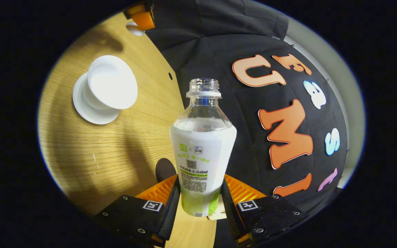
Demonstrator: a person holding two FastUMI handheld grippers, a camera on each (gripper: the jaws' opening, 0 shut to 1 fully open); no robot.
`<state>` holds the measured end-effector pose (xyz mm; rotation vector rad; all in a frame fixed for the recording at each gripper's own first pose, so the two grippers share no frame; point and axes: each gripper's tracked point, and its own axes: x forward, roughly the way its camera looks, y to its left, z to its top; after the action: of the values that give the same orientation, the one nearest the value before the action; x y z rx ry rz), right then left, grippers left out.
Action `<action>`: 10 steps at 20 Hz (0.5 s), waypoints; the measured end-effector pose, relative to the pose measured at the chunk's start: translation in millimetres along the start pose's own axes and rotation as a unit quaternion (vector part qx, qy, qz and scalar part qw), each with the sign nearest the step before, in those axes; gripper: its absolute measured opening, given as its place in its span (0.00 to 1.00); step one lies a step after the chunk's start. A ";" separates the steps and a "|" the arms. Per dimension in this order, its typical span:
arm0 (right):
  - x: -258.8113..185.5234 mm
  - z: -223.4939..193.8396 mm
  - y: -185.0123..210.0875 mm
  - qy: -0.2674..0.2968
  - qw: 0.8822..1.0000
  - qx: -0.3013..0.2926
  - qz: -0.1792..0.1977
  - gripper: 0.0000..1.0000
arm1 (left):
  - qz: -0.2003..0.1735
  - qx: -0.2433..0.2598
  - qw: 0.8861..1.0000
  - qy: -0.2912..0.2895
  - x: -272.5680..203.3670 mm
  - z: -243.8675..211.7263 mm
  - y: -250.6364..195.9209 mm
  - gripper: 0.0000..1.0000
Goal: Open the teacup lid with one hand, grasp the water bottle and pour water into the teacup with the other hand; after pouring, place the water bottle on the coaster and then close the teacup lid.
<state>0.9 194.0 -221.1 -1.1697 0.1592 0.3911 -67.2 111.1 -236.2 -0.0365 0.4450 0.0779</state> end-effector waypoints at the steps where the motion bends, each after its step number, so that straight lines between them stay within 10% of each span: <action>1: 0.2 1.2 -3.0 -0.002 1.000 -0.016 -0.008 0.65 | 0.000 0.000 1.000 0.000 -0.3 -0.1 1.2 0.32; 10: 13.2 17.5 -15.5 -0.040 0.991 -0.118 -0.046 0.64 | 0.007 -0.004 1.000 0.003 -3.7 -4.7 6.8 0.28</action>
<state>17.6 207.8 -205.2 -1.3868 -0.0114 0.3810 -73.0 117.4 -239.0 -0.0421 0.4506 0.0942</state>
